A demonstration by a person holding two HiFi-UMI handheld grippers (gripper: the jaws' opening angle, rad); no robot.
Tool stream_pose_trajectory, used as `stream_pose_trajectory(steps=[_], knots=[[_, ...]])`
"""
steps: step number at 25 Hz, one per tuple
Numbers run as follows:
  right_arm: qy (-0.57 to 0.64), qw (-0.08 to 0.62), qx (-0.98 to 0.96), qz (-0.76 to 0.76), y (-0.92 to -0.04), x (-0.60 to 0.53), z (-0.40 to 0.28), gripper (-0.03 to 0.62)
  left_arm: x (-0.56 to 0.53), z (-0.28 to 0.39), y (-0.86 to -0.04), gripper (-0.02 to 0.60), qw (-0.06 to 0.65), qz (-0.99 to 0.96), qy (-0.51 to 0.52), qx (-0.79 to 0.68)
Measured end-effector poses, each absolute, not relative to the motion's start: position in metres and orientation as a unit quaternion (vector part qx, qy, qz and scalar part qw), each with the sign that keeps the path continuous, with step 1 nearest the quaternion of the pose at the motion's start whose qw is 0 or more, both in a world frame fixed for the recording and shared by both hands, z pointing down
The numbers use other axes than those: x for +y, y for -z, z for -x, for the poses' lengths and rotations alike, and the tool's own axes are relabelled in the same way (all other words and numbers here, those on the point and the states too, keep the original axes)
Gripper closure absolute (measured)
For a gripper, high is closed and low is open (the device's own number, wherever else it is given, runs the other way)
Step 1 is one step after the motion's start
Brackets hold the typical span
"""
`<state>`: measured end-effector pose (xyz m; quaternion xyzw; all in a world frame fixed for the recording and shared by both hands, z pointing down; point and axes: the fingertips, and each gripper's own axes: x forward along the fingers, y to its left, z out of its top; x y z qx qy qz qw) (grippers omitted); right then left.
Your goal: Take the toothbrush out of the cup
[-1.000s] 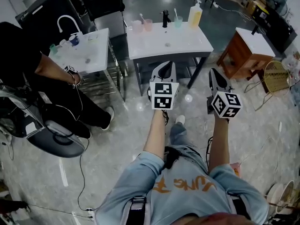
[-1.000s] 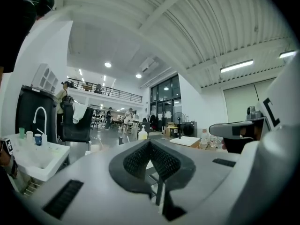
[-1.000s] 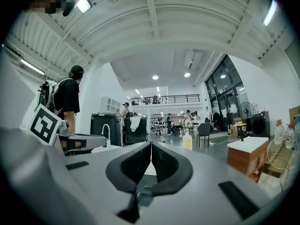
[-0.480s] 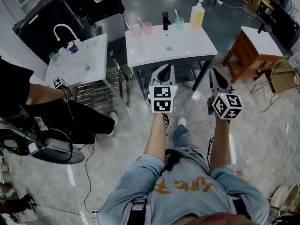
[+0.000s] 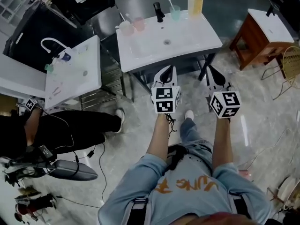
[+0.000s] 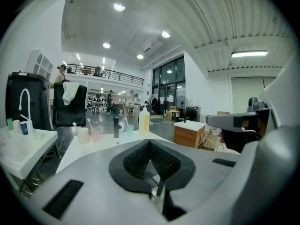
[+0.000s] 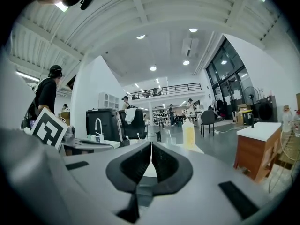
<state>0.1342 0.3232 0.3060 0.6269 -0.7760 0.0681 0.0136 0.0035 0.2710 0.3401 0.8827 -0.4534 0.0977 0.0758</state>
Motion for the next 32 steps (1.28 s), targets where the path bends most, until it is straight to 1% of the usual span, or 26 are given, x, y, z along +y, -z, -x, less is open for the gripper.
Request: stream_pose_trajectory(steps=[6,12,17,23,28,32], knots=[[-0.084,0.005,-0.778,-0.622,-0.316,0.255,-0.175,0.566,0.211,-0.031,-0.346,0.574,0.08,-0.875,-0.116,-0.464],[-0.075,-0.02,-0.776,-0.627,-0.295,0.186,-0.219,0.566,0.151,-0.066,-0.329,0.574,0.061,-0.878,-0.12,-0.46],[-0.073,-0.019,-0.786,-0.614,-0.294,0.14,-0.24,0.566,0.112,-0.088,-0.319,0.574,0.05,-0.875,-0.107,-0.469],[-0.085,-0.004,-0.801,-0.593,-0.305,0.101,-0.223,0.566,0.082,-0.072,-0.327,0.574,0.066,-0.865,-0.101,-0.487],[-0.101,0.031,-0.813,-0.573,-0.332,0.076,-0.203,0.566,0.054,-0.051,-0.353,0.574,0.102,-0.849,-0.103,-0.508],[-0.108,0.044,-0.811,-0.573,-0.35,0.034,-0.207,0.566,0.011,-0.06,-0.373,0.574,0.114,-0.848,-0.103,-0.506]])
